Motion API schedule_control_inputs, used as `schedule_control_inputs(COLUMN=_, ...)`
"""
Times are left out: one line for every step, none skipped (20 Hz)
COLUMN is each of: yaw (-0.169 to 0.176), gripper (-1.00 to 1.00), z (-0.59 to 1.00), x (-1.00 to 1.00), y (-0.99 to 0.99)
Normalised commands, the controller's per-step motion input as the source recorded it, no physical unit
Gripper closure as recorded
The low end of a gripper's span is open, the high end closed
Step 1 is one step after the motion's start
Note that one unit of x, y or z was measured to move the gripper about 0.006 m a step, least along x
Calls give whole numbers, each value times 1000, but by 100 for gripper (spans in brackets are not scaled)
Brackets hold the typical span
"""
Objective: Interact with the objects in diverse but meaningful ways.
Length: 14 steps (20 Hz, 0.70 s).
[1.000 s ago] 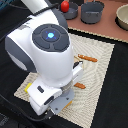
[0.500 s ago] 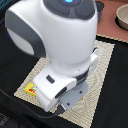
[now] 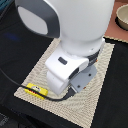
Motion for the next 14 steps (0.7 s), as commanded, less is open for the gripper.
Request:
schedule_control_inputs(yaw=5, gripper=100, z=0, x=-417, y=869)
schedule_control_inputs(yaw=4, gripper=100, z=0, x=-420, y=869)
schedule_control_inputs(yaw=1, gripper=100, z=0, x=-423, y=869)
schedule_control_inputs(yaw=2, gripper=100, z=0, x=-423, y=857)
schedule_control_inputs(yaw=4, gripper=100, z=0, x=-426, y=831)
schedule_control_inputs(yaw=7, gripper=100, z=0, x=-429, y=826)
schedule_control_inputs(yaw=14, gripper=100, z=0, x=-440, y=803)
schedule_control_inputs(yaw=31, gripper=100, z=0, x=-446, y=731)
schedule_control_inputs(yaw=39, gripper=100, z=0, x=-469, y=686)
schedule_control_inputs(yaw=45, gripper=100, z=-31, x=-477, y=634)
schedule_control_inputs(yaw=46, gripper=100, z=-109, x=-506, y=571)
schedule_control_inputs(yaw=45, gripper=100, z=-140, x=-514, y=549)
schedule_control_inputs(yaw=43, gripper=100, z=-146, x=-520, y=554)
schedule_control_inputs(yaw=43, gripper=100, z=-157, x=-523, y=554)
